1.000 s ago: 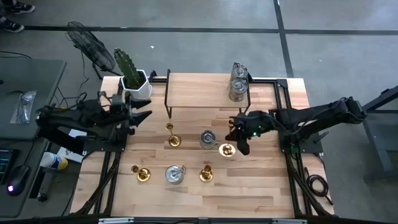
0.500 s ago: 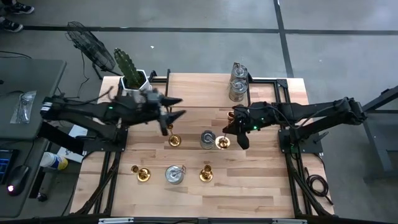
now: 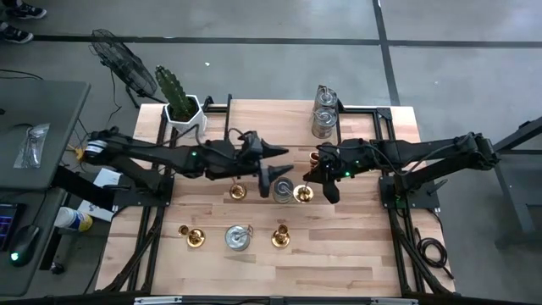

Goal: Pick & Place candle stick holders
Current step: Put the gold candle holder on the shelf

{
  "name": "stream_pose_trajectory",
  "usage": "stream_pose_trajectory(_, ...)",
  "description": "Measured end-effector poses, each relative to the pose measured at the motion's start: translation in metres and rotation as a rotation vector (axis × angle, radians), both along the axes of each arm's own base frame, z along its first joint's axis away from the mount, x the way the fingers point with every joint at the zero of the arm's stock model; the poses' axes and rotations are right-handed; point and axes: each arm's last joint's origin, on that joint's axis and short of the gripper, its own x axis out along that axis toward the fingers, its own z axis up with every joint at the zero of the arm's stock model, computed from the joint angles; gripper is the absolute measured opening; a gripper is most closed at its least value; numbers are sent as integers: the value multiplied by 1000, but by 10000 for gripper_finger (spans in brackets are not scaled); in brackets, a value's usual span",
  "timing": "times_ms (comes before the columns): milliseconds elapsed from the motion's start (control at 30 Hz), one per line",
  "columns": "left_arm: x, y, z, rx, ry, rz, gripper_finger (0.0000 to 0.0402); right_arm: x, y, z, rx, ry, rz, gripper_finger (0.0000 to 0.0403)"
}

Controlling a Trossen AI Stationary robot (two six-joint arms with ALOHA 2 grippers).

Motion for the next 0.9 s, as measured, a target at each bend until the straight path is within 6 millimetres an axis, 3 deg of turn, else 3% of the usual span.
stream_pose_trajectory(433,44,18,-31,-110,-74,-55,246,0,1,0,-18,-2,35,7)
stream_pose_trajectory(900,55,22,-38,-112,-125,-99,246,1,1,1,-39,-22,49,6)
